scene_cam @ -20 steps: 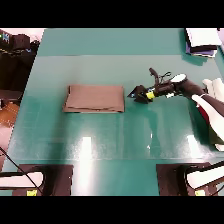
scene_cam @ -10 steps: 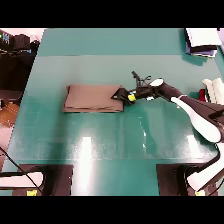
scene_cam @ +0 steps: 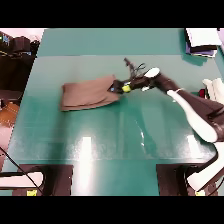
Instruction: Fold the shirts.
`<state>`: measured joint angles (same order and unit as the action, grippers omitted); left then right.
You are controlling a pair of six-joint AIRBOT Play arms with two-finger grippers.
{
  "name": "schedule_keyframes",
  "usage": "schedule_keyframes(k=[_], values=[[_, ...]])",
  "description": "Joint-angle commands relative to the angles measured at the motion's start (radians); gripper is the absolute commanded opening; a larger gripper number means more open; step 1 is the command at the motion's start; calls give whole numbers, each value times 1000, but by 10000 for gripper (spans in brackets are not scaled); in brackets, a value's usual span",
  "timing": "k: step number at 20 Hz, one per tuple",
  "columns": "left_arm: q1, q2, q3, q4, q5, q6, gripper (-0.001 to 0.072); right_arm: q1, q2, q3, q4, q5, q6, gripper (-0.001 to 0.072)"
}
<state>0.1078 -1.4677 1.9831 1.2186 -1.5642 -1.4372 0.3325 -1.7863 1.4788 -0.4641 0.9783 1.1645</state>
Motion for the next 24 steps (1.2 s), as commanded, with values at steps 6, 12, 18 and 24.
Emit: schedule_keyframes(k=[6,12,18,24], values=[[0,1,0,0,-8,5,33,-518,356,9,-368,95,184,18],[0,1,0,0,-10,4,33,-890,438,9,-375,95,200,18],[0,1,0,-4,-31,-4,33,-1077,439,11,-349,96,168,18],[0,1,0,-8,-46,-4,33,-1142,498,11,-217,-11,80,18]])
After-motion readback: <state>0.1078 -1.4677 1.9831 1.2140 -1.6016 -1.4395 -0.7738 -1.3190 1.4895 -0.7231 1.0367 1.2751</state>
